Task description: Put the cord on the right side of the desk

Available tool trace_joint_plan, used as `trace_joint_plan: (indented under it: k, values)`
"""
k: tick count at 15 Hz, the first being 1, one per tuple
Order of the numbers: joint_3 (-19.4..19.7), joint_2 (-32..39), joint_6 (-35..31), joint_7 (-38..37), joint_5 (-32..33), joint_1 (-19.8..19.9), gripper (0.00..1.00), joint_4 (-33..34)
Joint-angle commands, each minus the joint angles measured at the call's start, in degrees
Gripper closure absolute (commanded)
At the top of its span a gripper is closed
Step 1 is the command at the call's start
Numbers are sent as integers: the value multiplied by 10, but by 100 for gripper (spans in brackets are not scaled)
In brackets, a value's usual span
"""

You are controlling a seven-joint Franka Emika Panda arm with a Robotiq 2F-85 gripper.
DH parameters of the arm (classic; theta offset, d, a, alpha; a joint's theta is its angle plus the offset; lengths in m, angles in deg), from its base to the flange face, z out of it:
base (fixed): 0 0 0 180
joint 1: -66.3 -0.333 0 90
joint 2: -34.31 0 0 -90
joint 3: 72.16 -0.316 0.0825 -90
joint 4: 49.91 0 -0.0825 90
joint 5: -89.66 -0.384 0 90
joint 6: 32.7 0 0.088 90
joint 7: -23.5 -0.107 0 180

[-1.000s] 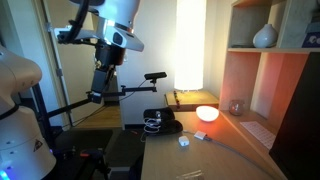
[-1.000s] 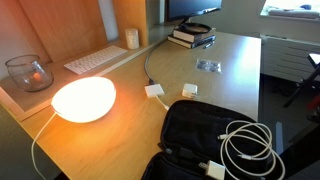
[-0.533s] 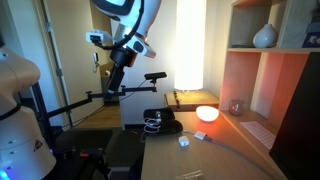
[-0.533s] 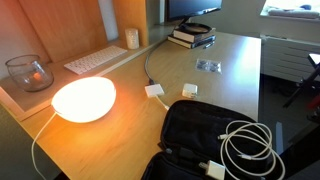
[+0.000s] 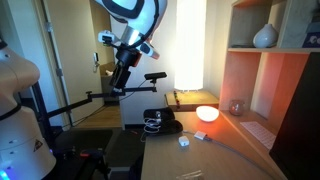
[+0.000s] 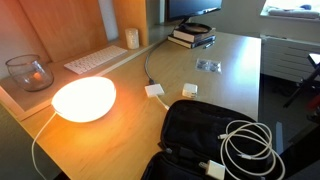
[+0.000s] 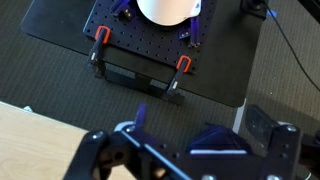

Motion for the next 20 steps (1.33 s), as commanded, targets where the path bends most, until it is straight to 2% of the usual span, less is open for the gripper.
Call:
trace_joint_plan:
  k: [1, 10, 12, 15, 19, 20]
  values:
    - [-4, 0, 1, 1, -1, 4, 0, 0]
    - [-8, 5, 1, -1, 3, 2, 0, 2]
    - [-15, 11, -17, 0, 7, -2, 0, 6]
    - [-29, 9, -99, 5, 18, -10, 0, 0]
    - [-45, 11, -270, 16, 25, -25, 0, -28]
    - [-49, 27, -291, 17, 22, -30, 0, -29]
